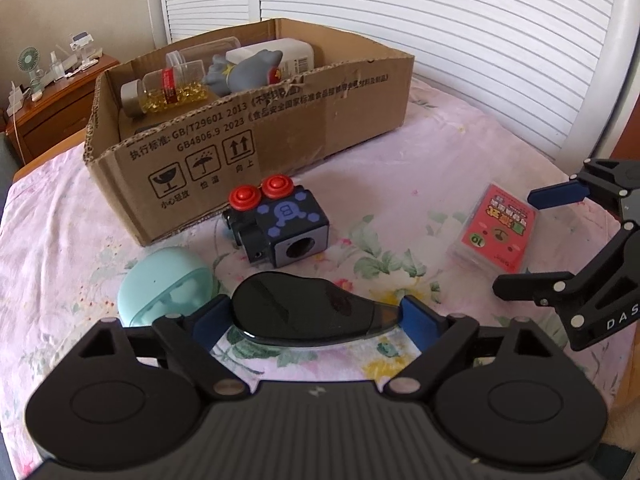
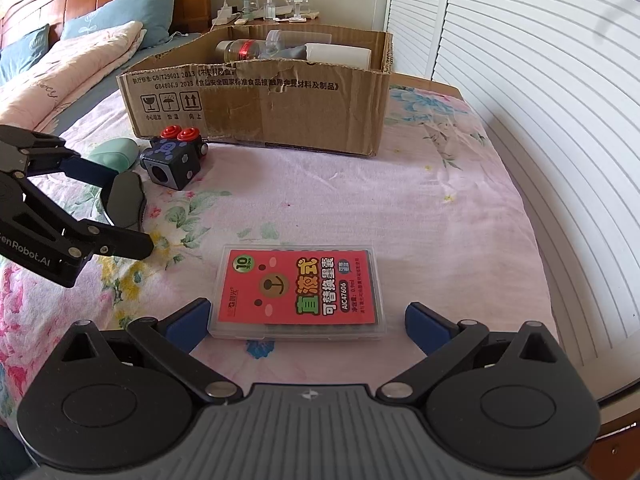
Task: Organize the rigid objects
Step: 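Close the left tool on the black teardrop object, then grasp the red card pack with the right tool while the left tool holds the teardrop object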
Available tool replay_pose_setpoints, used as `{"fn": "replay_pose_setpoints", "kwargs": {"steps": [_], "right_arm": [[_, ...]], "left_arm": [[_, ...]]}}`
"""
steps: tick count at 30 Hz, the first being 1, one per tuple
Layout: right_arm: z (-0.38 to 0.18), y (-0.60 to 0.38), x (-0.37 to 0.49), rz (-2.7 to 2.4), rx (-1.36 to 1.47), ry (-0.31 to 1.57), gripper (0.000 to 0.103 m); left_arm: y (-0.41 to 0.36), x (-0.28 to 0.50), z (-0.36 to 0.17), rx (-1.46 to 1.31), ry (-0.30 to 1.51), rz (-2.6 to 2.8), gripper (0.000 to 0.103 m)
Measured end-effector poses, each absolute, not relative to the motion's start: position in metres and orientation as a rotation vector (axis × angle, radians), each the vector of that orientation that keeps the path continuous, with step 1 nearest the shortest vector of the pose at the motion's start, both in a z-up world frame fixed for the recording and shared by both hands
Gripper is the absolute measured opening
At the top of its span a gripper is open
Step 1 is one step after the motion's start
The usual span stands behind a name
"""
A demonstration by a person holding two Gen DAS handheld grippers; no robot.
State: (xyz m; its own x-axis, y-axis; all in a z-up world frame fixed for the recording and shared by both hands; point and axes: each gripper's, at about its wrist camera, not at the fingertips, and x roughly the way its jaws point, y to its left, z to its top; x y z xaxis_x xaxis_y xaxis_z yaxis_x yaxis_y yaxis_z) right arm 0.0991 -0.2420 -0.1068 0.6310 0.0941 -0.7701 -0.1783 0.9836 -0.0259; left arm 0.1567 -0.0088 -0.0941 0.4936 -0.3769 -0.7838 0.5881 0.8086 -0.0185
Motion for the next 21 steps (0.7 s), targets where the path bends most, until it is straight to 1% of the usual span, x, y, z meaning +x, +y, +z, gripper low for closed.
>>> {"fn": "replay_pose_setpoints", "kwargs": {"steps": [9,21], "right_arm": [[-0.107,-0.238,0.105,0.187,-0.12,0.882,0.103],[-0.106,-0.231,0.117,0.186,-0.123,0.911,0.103]], "left_arm": [[0.002,0.143,-0.093,0.256,0.899,-0.562,0.09],[0.002,0.149,-0.093,0.29,0.893,-0.613,0.091]]}}
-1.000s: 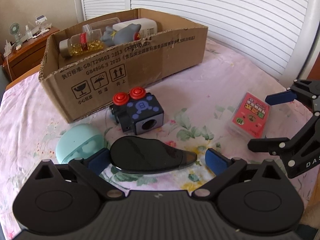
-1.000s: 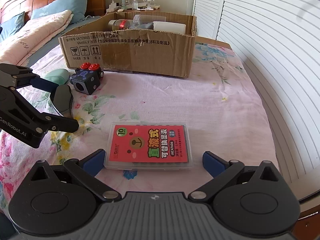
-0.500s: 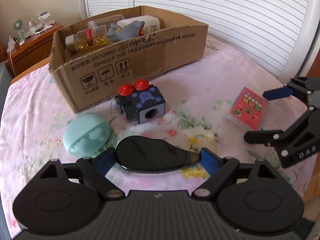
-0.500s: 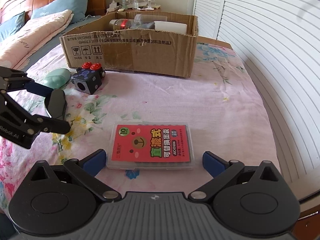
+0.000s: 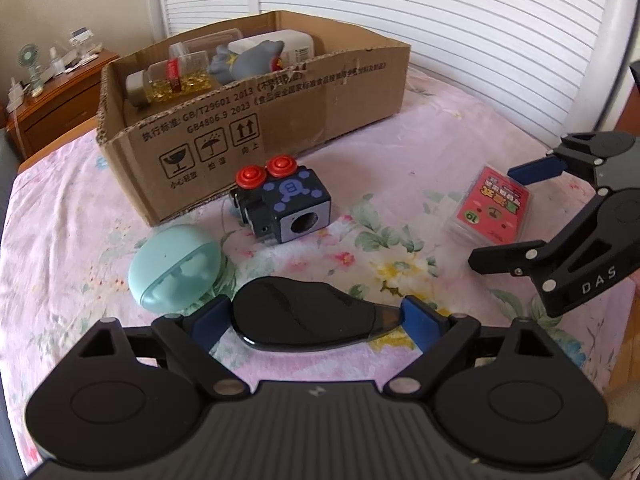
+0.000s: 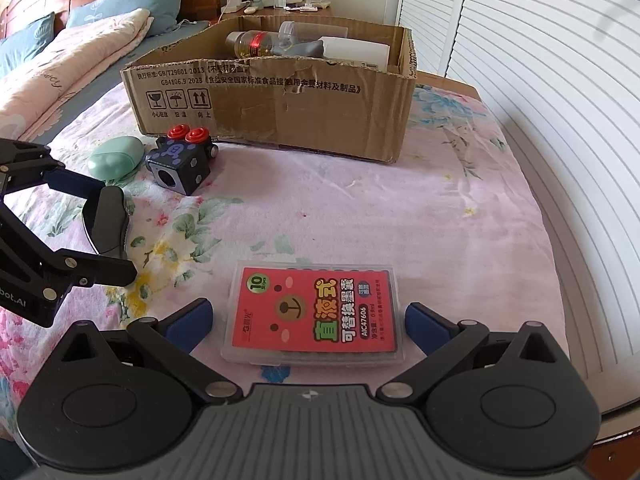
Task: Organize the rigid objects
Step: 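Grasp the red card pack with the right tool while the left tool holds the teardrop object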
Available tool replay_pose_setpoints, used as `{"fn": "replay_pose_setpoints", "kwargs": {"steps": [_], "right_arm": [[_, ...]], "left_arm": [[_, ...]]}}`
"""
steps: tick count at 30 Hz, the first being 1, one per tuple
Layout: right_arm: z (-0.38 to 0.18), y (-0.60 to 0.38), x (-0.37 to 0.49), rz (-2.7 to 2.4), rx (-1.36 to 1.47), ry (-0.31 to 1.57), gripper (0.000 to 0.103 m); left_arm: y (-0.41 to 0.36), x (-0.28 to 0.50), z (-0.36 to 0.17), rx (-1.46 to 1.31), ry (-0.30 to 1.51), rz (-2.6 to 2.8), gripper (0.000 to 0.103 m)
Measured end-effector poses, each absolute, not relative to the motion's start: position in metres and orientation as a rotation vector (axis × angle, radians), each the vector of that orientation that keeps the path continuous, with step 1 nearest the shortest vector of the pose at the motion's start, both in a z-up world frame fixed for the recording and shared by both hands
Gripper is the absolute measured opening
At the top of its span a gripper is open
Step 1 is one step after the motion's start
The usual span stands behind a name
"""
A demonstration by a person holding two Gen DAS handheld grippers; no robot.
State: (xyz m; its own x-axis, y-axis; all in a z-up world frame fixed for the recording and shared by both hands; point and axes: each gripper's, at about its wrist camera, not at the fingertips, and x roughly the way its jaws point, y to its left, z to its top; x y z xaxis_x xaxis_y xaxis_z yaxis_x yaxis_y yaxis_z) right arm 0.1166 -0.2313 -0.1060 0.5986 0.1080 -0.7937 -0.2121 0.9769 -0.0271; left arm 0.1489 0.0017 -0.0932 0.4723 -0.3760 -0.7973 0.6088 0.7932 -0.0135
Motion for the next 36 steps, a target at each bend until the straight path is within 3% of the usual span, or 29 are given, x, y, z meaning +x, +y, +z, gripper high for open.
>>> {"fn": "replay_pose_setpoints", "kwargs": {"steps": [18,22,36], "right_arm": [[-0.106,-0.229,0.12,0.204,-0.129,0.92,0.103],[-0.102,-0.229,0.12,0.208,-0.132,0.918,0.094],[-0.088,-0.229,0.115,0.245,-0.166,0.934,0.093]], "left_arm": [[0.001,0.152,-0.093,0.324,0.898,-0.679,0.09],[0.0,0.151,-0.093,0.319,0.907,-0.663,0.09],[0.002,0.147,-0.075,0.312,0.925,-0.657,0.089]]}}
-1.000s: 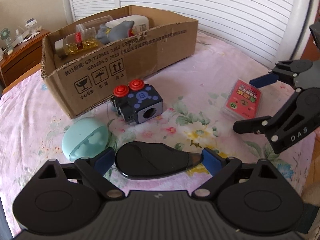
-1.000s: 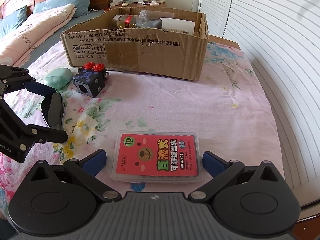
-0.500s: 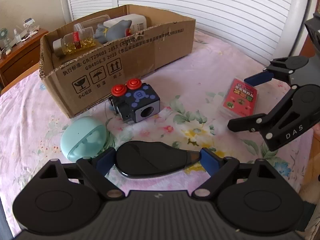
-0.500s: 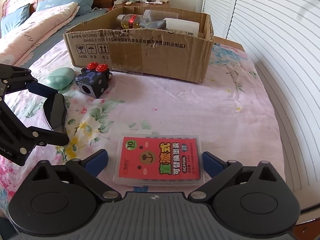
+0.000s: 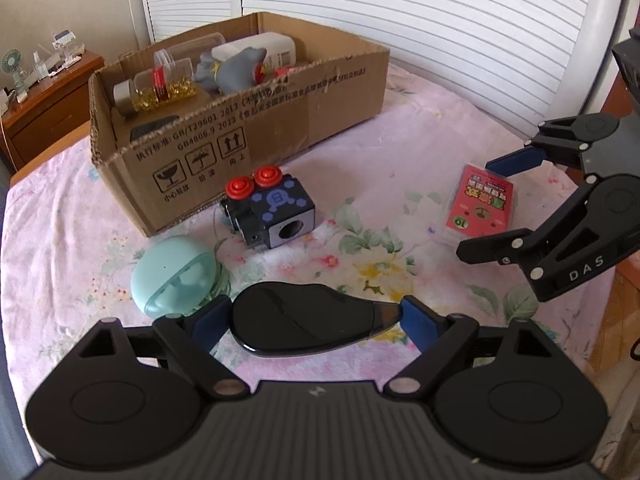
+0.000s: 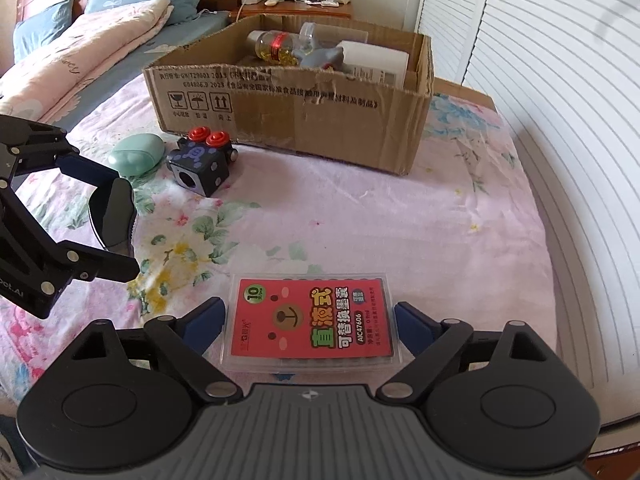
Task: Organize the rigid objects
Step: 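Grasp the red card pack with the right tool while the left tool holds the teardrop object, then carry the card pack and teardrop object into the box and open both tools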
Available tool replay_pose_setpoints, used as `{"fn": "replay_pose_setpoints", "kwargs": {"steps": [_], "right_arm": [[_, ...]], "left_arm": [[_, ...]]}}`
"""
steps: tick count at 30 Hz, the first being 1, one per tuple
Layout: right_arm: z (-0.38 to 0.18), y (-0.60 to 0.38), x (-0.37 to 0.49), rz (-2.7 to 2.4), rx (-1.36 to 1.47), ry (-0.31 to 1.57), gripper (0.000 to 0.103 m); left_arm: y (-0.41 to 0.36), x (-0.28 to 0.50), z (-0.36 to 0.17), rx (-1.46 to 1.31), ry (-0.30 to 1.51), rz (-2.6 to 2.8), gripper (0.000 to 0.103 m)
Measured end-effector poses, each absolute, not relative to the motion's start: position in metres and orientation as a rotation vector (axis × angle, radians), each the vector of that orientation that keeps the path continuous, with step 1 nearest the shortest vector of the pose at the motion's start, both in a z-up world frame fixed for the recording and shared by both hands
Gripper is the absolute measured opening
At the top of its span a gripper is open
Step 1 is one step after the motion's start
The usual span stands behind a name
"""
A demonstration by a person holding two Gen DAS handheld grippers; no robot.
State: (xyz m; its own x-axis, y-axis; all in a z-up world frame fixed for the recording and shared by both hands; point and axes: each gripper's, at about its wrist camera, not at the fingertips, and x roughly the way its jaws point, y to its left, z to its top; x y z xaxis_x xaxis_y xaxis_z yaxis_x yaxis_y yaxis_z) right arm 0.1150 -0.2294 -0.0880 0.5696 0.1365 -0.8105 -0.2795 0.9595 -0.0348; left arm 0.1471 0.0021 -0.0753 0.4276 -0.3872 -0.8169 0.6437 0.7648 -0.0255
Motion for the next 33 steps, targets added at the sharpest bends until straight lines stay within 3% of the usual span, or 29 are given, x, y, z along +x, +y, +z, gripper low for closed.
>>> {"fn": "replay_pose_setpoints", "kwargs": {"steps": [17,33], "right_arm": [[-0.037,-0.226,0.125,0.309,-0.234,0.829,0.093],[0.021,-0.185,0.22,0.398,-0.285,0.69,0.093]], "left_arm": [[0.004,0.161,-0.014,0.28,0.841,-0.629,0.089],[0.034,0.244,0.029,0.292,0.775,-0.485,0.089]]}}
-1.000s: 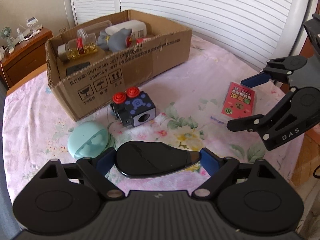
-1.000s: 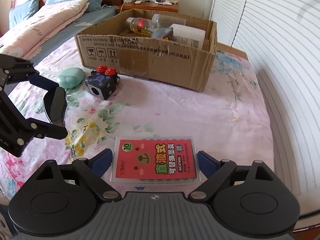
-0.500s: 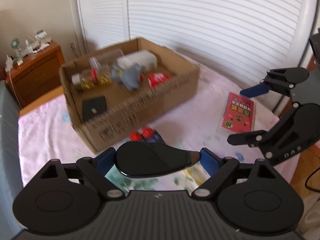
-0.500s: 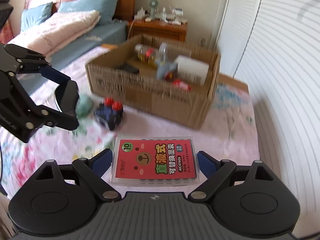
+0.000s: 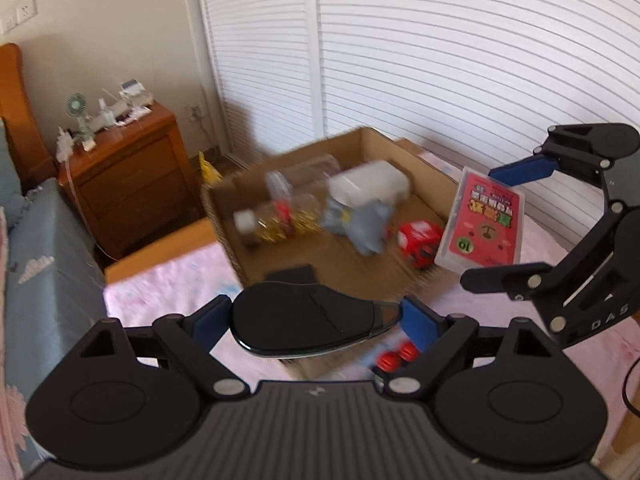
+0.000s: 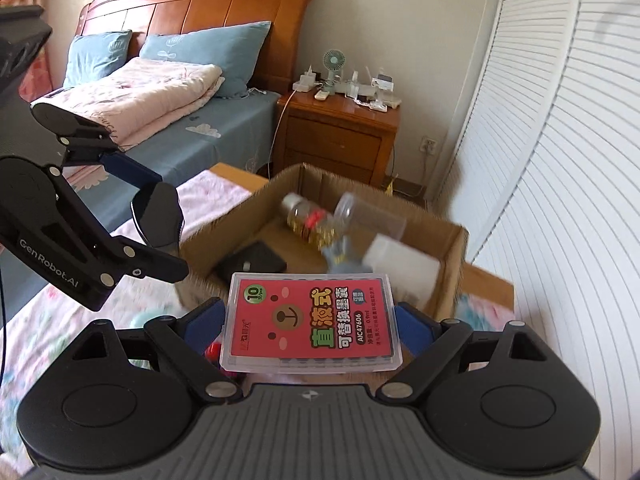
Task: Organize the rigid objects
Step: 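Carry the card pack and teardrop object into the box and open both tools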
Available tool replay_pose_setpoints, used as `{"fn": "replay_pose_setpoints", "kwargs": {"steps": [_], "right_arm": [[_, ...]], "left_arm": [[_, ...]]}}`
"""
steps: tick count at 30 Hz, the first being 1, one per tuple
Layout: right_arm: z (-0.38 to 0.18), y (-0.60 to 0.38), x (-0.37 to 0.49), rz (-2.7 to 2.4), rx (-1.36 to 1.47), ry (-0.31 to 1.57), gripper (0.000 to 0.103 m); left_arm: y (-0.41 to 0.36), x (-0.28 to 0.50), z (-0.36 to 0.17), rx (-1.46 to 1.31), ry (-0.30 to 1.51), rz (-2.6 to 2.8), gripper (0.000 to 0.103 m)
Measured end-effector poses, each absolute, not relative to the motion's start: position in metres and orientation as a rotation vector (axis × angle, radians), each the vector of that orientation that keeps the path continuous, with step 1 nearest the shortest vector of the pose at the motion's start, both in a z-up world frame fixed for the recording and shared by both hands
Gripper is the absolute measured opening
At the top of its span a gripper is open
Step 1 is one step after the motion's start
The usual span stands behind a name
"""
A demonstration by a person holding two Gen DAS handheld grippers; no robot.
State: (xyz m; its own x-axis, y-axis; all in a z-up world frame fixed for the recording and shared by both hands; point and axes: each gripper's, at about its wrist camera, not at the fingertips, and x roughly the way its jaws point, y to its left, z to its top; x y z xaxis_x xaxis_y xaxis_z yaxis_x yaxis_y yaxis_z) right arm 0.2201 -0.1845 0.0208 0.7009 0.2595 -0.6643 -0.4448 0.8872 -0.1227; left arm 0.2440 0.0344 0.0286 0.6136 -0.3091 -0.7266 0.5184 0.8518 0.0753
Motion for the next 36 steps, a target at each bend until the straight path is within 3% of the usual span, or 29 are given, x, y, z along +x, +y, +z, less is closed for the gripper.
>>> {"fn": "replay_pose_setpoints", "kwargs": {"steps": [8,10,36], "right_arm": [[0.011,-0.161,0.269,0.41,-0.245,0.709,0.095],[0.008,-0.159,0.273,0.418,-0.226,0.718,0.103],[-0.005,-0.192,0.207,0.209,-0.089,0.791,0.103]], "left_arm": [[0.047,0.278,0.037,0.278,0.78,-0.418,0.089],[0.048,0.281,0.036,0.275,0.783,-0.413,0.089],[-0.009,0.331,0.008,0.256,0.868,-0.453,0.089]]}}
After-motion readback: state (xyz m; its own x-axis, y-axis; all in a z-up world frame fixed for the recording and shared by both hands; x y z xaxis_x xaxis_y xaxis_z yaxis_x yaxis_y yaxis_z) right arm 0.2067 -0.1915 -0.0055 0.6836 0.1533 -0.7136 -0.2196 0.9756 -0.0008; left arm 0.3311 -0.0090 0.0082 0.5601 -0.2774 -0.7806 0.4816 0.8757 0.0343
